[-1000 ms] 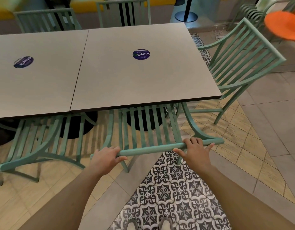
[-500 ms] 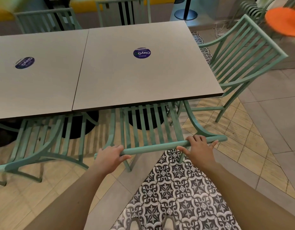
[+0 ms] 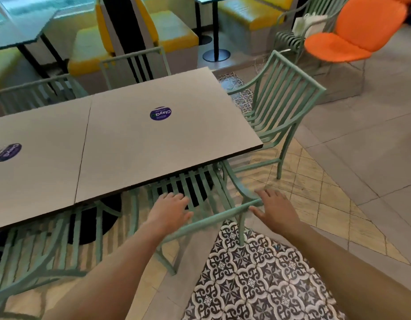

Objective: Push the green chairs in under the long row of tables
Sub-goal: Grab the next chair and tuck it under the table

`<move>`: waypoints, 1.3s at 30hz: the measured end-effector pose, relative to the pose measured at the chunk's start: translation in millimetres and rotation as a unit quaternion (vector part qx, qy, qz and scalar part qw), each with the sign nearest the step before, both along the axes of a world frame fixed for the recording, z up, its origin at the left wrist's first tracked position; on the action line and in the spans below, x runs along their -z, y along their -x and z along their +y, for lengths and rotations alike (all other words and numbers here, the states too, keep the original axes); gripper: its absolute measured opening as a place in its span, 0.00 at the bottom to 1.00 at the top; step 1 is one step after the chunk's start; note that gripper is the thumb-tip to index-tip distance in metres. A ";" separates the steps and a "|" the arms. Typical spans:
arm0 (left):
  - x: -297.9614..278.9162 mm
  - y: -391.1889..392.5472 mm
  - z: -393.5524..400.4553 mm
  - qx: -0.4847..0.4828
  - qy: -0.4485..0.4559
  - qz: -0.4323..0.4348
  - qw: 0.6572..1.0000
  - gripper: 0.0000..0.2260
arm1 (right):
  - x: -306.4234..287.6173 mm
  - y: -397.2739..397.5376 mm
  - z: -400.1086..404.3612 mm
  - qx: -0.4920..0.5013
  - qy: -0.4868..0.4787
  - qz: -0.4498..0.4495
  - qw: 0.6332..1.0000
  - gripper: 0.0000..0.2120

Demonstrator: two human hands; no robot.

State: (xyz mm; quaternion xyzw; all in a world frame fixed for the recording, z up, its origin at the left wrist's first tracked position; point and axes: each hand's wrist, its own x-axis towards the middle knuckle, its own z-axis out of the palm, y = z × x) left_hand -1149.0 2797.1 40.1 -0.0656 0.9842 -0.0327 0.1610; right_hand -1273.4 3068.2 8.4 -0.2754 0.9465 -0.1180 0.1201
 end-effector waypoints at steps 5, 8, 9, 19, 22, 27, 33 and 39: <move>-36.8 92.5 85.8 0.072 0.006 0.088 0.994 0.25 | -39.9 59.8 95.4 0.054 0.025 0.059 0.997 0.29; -47.5 142.6 137.3 0.119 -0.001 0.102 0.988 0.25 | -52.8 93.2 148.7 0.096 0.014 0.079 0.992 0.29; -50.3 159.4 153.1 0.135 -0.001 0.102 0.986 0.24 | -56.6 102.9 163.9 0.106 0.012 0.079 0.991 0.30; -28.7 362.4 244.9 0.178 -0.009 0.139 0.974 0.23 | -44.5 257.7 237.6 0.158 0.009 0.077 0.984 0.31; -21.9 432.7 269.7 0.165 -0.013 0.129 0.978 0.24 | -43.0 318.9 252.2 0.154 -0.004 0.056 0.986 0.30; -34.5 536.2 298.4 0.137 -0.022 0.116 0.984 0.23 | -55.7 405.0 279.6 0.149 0.025 0.049 0.987 0.30; -31.1 670.6 332.3 0.122 -0.009 0.123 0.985 0.25 | -47.8 533.2 321.9 0.109 0.049 0.049 0.992 0.30; -25.7 801.2 359.0 0.037 0.019 0.132 0.990 0.25 | -50.7 706.9 332.6 0.014 0.069 0.063 0.995 0.32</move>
